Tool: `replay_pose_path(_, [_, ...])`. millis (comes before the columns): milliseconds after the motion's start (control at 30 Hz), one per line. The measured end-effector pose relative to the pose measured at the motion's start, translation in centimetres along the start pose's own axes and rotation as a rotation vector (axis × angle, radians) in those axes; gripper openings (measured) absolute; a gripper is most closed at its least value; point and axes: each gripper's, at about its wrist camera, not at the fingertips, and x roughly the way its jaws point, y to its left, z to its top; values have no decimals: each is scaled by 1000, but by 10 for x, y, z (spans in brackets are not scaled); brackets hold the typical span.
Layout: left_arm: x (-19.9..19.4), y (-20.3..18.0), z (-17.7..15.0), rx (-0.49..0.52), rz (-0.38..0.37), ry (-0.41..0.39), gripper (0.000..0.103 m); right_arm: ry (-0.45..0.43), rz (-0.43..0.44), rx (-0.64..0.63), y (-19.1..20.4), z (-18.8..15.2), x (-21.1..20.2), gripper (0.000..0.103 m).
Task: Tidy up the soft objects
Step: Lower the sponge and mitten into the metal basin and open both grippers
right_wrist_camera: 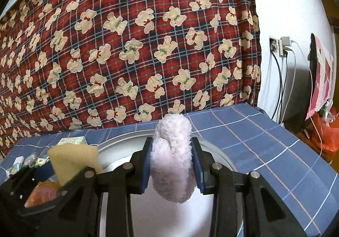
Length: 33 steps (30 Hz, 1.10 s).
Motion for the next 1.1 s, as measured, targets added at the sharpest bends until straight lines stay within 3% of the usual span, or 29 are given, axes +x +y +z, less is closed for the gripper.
replay_pose_path(400, [10,-6,-6,29,15,29,61,16,2,14,-3,0,2,38])
replay_pose_path(533, [11,-7,-7,38,19,30,64,12,5,18,-3,0,2,71])
replay_pose_path(600, [10,-8,-9,45,21,20,74,-1,5,31,-5,0,-1,80])
replay_pose_path(700, [3,-10,-9,57,46,-13,96,-18,6,36,-5,0,-2,80])
replay_pose_path(767, [-5,-10,-9,61,80,-53,103,-15,8,39,-6,-1,-3,80])
replay_pose_path(867, [-14,-9,-8,74,112,-98,103,-20,11,50,-6,0,-4,80])
replay_pose_path(1100, [-18,-8,-9,108,151,-106,103,-40,18,59,-5,0,-6,81])
